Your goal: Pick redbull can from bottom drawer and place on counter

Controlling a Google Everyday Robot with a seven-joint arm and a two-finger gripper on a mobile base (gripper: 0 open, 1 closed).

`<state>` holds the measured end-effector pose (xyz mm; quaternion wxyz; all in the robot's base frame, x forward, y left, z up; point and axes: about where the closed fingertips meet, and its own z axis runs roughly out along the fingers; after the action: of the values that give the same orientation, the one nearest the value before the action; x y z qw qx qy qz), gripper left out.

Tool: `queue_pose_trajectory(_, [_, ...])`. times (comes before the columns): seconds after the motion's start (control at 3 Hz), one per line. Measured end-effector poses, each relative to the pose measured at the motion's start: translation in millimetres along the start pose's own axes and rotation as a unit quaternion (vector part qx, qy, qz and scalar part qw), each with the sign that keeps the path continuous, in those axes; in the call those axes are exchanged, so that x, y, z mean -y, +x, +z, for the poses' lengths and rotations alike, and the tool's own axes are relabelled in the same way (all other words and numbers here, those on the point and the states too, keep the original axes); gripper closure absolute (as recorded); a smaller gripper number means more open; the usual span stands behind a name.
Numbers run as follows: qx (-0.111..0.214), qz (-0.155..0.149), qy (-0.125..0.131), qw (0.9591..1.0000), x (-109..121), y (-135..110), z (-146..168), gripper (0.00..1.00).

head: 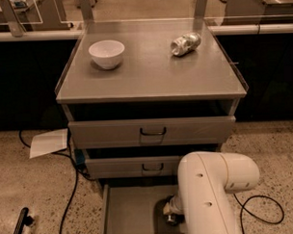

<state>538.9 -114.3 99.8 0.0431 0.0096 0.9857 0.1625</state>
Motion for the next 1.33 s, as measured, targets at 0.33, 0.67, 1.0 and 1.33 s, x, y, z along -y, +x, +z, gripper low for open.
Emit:
queue_pose_trajectory(0.33, [0.0,0.0,0.0,1.0,0.0,0.0,0.0,0.75])
queue_pose_trajectory(0.67, [0.0,0.0,0.0,1.0,0.0,0.0,0.0,0.97])
queue_pose_trajectory(1.0, [0.0,0.0,0.0,1.0,-0.1,0.0,-0.3,1.0])
queue_pose_trajectory(1.33, [0.0,0.0,0.0,1.0,-2.5,-0.4,-7.2,1.0])
